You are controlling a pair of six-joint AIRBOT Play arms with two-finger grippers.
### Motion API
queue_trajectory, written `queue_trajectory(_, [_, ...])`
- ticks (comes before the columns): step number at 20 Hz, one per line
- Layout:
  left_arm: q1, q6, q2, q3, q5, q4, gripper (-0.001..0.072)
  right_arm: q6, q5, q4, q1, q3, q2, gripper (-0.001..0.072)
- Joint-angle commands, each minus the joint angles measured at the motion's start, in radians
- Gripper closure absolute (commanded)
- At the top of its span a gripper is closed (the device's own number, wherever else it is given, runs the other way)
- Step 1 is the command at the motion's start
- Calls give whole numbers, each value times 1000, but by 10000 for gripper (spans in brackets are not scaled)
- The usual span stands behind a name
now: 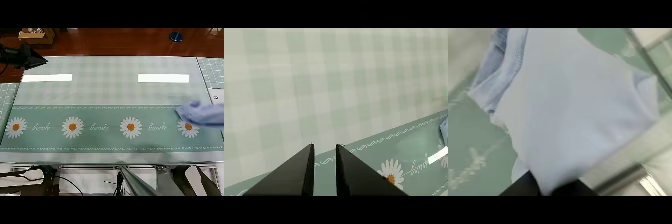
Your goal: Fold the shirts.
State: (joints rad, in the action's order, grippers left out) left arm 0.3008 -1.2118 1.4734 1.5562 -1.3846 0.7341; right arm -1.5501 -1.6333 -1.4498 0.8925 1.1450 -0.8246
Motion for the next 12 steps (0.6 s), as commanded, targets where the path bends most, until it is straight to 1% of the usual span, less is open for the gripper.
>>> queue_trajectory(1, [9, 0, 9, 0, 16, 0, 516, -2, -142, -309, 146, -27, 9, 685])
queue_trajectory(3, [21, 0, 14, 0, 26, 0, 516, -2, -164, -410, 198, -88, 10, 685])
queue_trajectory(5, [31, 0, 14, 0, 26, 0, 515, 2, -153, -503, 251, -179, 37, 685])
queue_trajectory(7, [42, 8, 14, 0, 26, -1, 516, 10, -97, -594, 304, -280, 73, 685])
queue_trajectory(9, [49, 30, 14, 0, 27, 0, 516, 19, -56, -648, 357, -367, 82, 684])
queue_trajectory(11, [56, 30, 14, 0, 31, -1, 516, 56, -11, -691, 397, -432, 78, 684])
queue_trajectory(12, [58, 30, 14, 0, 30, 0, 516, 66, 34, -719, 414, -457, 78, 684])
